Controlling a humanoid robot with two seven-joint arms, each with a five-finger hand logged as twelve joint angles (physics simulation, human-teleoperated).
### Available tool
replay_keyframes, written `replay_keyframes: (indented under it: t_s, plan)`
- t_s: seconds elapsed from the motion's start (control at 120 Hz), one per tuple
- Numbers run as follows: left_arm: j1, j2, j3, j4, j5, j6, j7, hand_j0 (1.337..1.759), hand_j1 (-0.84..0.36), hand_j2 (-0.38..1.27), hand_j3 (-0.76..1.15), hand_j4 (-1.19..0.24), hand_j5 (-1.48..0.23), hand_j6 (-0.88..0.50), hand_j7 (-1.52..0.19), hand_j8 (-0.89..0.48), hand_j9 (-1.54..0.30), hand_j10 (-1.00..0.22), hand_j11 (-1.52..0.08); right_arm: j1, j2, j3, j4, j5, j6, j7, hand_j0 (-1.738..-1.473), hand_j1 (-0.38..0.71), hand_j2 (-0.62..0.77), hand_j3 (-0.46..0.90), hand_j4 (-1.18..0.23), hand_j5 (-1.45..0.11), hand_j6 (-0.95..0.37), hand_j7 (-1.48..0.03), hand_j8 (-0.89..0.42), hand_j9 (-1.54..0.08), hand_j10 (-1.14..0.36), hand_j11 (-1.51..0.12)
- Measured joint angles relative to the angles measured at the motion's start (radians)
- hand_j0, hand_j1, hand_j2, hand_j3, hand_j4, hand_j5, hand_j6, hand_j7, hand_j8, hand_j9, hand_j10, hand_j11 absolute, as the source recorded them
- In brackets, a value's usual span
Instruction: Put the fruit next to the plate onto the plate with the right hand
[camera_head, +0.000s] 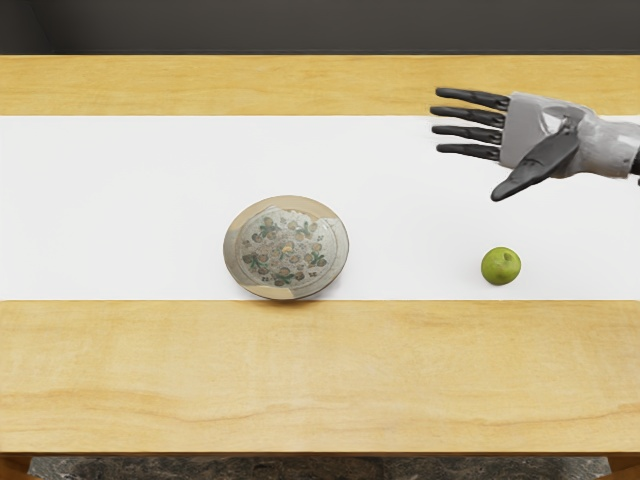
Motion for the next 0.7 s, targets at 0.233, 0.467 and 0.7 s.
replay_keyframes:
  t_s: [0.233,0.467,0.7]
  plan:
    - [-0.001,0.000,0.000,0.000,0.000,0.000,0.000,1.658,0.05,0.05,0.00,-0.25,-0.32,-0.25,-0.32,-0.25,-0.32,-0.25,-0.32,0.018,-0.075,0.009,0.035,-0.079,0.000,-0.004,-1.658,-0.31,-0.01,0.00,-0.03,-0.04,-0.03,-0.05,-0.03,-0.04,-0.03,-0.04]
    - [-0.001,0.000,0.000,0.000,0.000,0.000,0.000,1.658,0.05,0.05,0.00,-0.25,-0.32,-0.25,-0.32,-0.25,-0.32,-0.25,-0.32,0.103,-0.292,0.019,0.239,-0.319,0.000,-0.067,-1.658,-0.31,-0.01,0.00,-0.04,-0.05,-0.04,-0.05,-0.04,-0.05,-0.04,-0.05]
    - [0.000,0.000,0.000,0.000,0.000,0.000,0.000,1.658,0.05,0.05,0.00,-0.25,-0.32,-0.25,-0.32,-0.25,-0.32,-0.25,-0.32,0.111,-0.348,-0.066,0.398,-0.622,-0.253,-0.171,-1.658,-0.30,-0.01,0.00,-0.04,-0.05,-0.05,-0.05,-0.04,-0.05,-0.04,-0.05]
